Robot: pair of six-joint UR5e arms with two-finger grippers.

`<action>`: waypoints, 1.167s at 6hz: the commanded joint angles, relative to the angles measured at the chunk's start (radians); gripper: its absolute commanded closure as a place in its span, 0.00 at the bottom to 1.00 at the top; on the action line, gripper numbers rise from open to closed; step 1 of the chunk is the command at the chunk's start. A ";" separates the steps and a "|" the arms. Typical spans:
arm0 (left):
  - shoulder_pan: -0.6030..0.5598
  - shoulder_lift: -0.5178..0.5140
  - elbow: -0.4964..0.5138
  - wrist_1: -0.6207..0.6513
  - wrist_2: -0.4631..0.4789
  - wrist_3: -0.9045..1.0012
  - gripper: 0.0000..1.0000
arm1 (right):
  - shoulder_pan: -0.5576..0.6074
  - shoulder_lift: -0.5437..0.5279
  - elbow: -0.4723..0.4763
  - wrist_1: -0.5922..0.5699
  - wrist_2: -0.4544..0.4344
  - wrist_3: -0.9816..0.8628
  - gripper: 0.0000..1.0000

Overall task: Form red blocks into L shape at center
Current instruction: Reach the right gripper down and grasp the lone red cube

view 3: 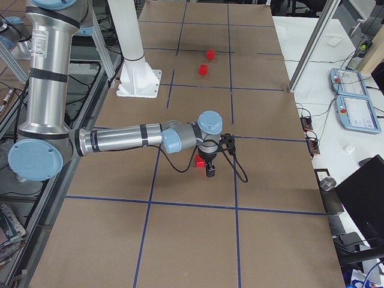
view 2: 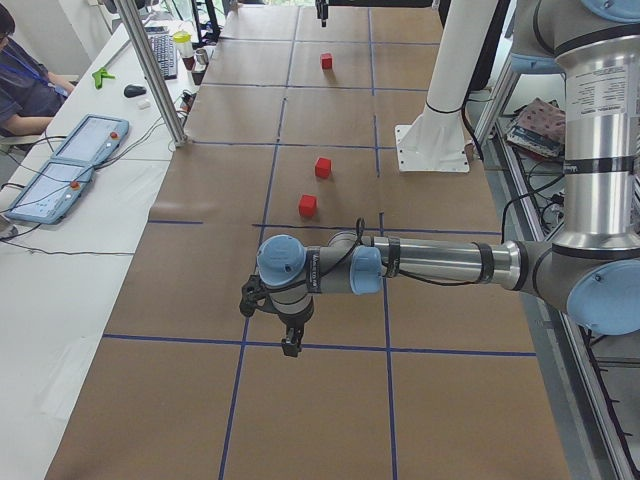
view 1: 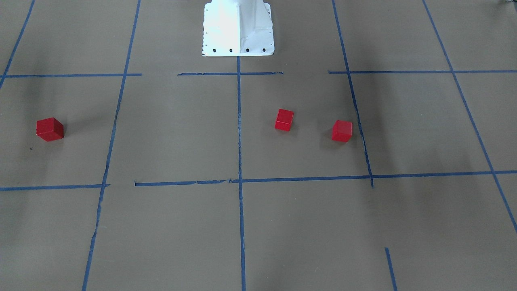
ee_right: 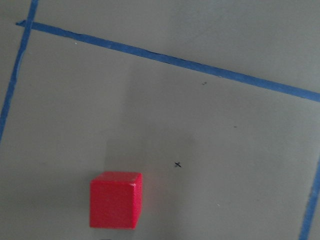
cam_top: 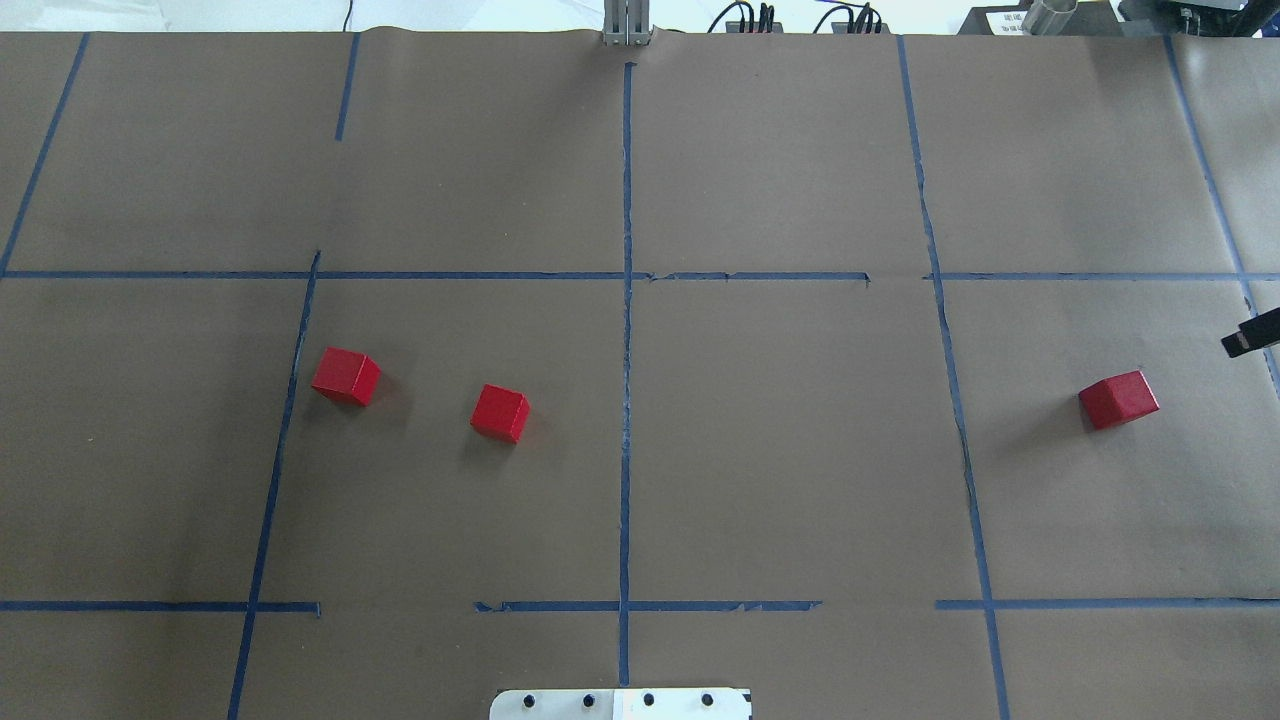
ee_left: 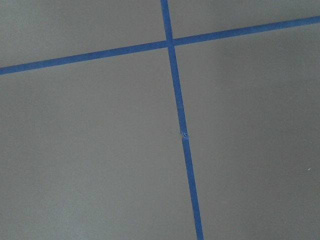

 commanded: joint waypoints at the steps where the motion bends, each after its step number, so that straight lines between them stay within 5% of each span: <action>1: 0.000 0.000 0.000 0.000 0.000 0.000 0.00 | -0.166 0.023 -0.032 0.179 -0.079 0.250 0.00; 7: 0.000 0.000 0.002 0.000 -0.001 0.000 0.00 | -0.282 0.046 -0.184 0.215 -0.140 0.274 0.01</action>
